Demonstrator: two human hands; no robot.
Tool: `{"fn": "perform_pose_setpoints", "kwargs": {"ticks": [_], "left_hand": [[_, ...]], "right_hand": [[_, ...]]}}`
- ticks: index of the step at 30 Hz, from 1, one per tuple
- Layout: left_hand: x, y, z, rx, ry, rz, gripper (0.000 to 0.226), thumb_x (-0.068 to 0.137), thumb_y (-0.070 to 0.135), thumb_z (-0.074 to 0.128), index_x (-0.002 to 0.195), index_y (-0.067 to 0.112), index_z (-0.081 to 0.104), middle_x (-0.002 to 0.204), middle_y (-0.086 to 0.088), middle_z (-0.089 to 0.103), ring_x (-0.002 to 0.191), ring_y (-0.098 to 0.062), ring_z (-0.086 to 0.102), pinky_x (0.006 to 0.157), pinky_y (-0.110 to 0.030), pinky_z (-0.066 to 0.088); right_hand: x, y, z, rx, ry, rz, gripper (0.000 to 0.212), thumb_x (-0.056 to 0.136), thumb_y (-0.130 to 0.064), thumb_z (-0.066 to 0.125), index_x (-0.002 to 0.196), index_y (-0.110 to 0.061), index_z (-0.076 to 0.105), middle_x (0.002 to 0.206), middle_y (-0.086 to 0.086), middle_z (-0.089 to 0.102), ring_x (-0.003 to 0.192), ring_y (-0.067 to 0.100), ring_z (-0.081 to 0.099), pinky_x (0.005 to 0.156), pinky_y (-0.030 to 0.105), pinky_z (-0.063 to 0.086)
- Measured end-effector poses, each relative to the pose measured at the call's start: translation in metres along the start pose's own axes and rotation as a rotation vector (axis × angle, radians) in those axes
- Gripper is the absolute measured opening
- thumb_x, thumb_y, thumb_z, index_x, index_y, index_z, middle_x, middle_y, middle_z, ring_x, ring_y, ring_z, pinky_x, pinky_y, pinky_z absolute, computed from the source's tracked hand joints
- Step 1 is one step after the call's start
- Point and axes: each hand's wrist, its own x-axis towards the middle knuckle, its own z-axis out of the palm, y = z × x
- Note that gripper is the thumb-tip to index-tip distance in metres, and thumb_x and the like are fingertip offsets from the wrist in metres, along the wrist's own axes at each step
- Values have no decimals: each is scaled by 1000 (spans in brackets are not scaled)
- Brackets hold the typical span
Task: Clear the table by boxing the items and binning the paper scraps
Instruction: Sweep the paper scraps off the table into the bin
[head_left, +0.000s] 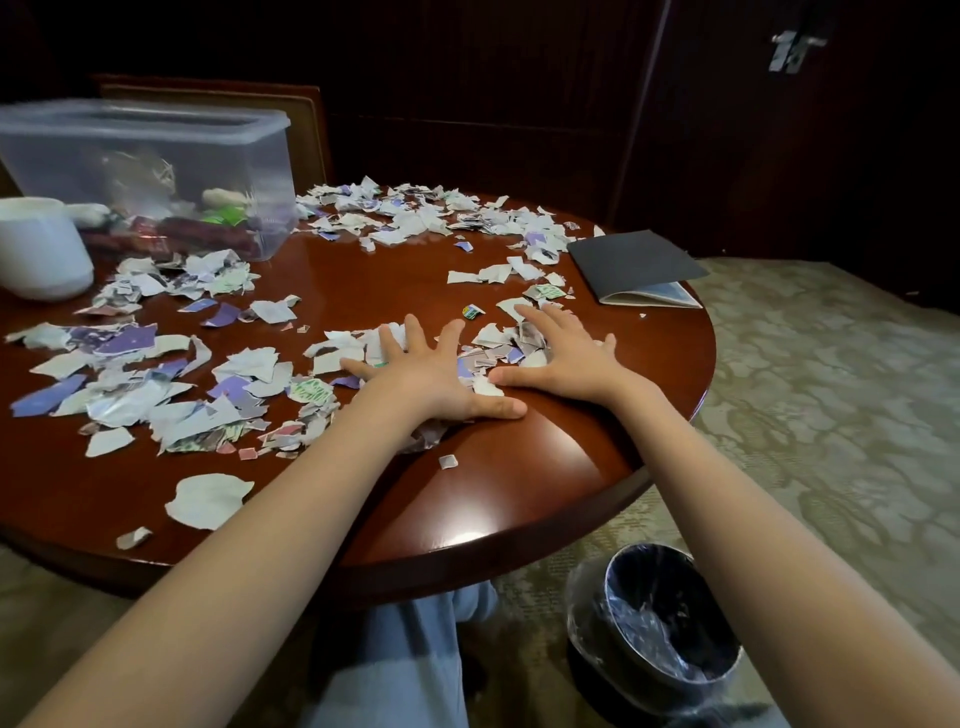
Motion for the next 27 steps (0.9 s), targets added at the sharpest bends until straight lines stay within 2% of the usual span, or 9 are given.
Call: {"fn": "perform_pose_setpoints", "kwargs": {"ticks": [3,7,10,12,15,18,22,27], "left_hand": [[8,3,-1,19,20,-23,123,54,84,55,147,38,-13,155,-8,-25,141,-40,-21,102,-74,2],[21,4,-2,-23,-26,-38,119,57,85,51,148,37,-8,157,-9,-16,143,-39,-15,103,-73,0],[28,3,0,-22,-33,15,114,59,84,50,148,38,-3,158,-7,-12,144,-34,-13,106,-69,-5],[30,2,2,-37,-13,63,110,61,82,51,149,38,1,159,-4,-8,145,-30,-11,108,-65,-5],[30,2,5,-49,40,141,101,66,78,53,148,35,12,159,-1,4,146,-24,-1,111,-61,1],[28,4,6,-16,63,183,91,73,75,49,148,33,18,158,-1,10,146,-23,6,111,-58,7],[27,7,9,45,142,190,85,79,72,44,147,25,24,153,-5,24,141,-26,20,108,-55,20],[25,11,13,116,261,176,59,92,58,35,138,22,35,141,-10,33,133,-31,28,103,-53,30]], "right_hand": [[9,-2,4,6,-8,-45,88,71,-77,51,145,-44,17,157,-6,16,145,23,12,109,64,0],[8,-10,7,27,18,-149,64,82,-64,50,138,-33,41,146,-7,40,136,16,33,111,61,13],[7,-12,7,104,74,-264,51,86,-52,56,127,-23,55,131,-2,55,120,15,49,105,41,35],[6,-12,7,128,116,-286,44,87,-44,59,122,-17,60,123,1,60,112,15,53,96,31,41],[6,-13,9,93,201,-291,31,90,-34,58,114,-15,64,112,4,62,103,18,55,83,28,42],[9,-15,11,58,277,-243,22,93,-20,51,111,-11,62,108,7,60,100,20,53,73,23,32],[12,-20,11,24,344,-201,25,98,-16,39,111,-5,57,108,14,59,99,26,52,69,25,29],[10,-20,6,109,390,-106,25,99,-13,35,109,-3,56,106,15,64,96,30,58,75,31,38]]}}
